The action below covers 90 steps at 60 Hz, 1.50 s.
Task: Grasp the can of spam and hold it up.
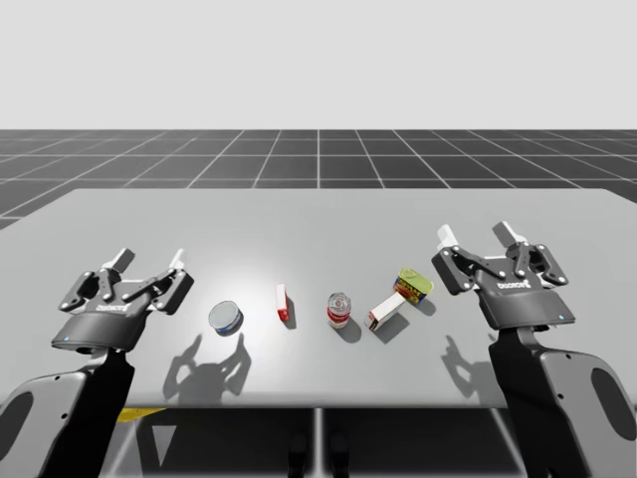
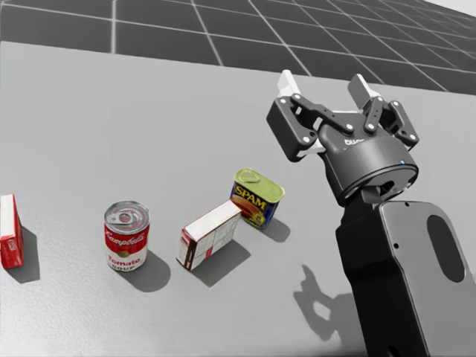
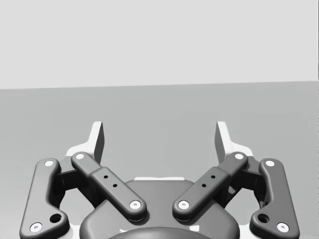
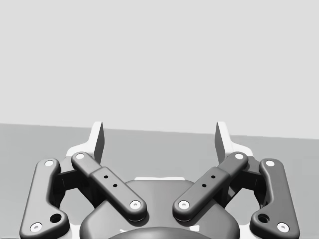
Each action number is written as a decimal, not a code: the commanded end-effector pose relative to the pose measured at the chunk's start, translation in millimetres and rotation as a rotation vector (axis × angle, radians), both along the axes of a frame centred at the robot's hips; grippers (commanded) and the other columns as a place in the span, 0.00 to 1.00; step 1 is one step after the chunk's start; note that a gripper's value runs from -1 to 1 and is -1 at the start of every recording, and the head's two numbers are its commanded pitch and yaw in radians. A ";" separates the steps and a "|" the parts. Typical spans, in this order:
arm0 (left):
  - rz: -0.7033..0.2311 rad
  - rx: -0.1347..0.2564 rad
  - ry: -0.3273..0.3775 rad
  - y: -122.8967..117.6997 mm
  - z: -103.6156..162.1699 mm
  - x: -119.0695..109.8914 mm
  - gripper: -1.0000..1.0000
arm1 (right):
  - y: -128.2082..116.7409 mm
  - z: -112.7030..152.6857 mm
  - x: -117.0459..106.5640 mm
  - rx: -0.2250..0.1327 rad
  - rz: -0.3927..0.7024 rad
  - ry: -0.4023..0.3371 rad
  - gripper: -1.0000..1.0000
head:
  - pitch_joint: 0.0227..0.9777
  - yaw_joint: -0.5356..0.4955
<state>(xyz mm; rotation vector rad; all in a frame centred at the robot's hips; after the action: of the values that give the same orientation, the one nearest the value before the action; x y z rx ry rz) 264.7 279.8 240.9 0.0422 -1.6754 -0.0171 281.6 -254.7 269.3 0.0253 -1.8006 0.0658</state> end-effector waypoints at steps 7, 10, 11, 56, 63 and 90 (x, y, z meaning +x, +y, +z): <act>-0.001 -0.002 0.006 -2.1 -1.5 -0.3 0.00 | 0.5 -2.3 -8.6 -0.005 0.053 0.062 0.00 | 0.76 0.17; -0.001 -0.004 0.006 -2.0 -1.4 -0.4 0.00 | -1.3 -0.6 -14.1 0.002 0.083 0.064 0.00 | 0.76 0.17; -0.002 -0.005 0.006 -2.1 -1.4 -0.5 0.00 | -2.1 -0.5 -15.0 0.007 0.096 0.060 0.00 | 0.76 0.17; -0.011 -0.002 0.010 -4.2 -2.6 -0.3 0.00 | -52.4 -85.3 -41.4 -0.126 0.530 0.214 0.00 | 0.77 0.15; -0.014 -0.004 0.008 -4.6 -2.9 -0.4 0.00 | -56.2 -100.6 -31.8 -0.117 0.509 0.273 0.00 | 0.77 0.15; -0.019 -0.013 0.007 -4.7 -2.5 -0.9 0.00 | -58.7 -131.8 12.3 -0.122 0.467 0.421 0.00 | 0.76 0.15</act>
<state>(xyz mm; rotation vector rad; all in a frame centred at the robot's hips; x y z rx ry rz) 264.0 275.1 237.9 0.0205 -1.6684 -0.0217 277.9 -313.5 146.0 0.3533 -1.3690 0.4774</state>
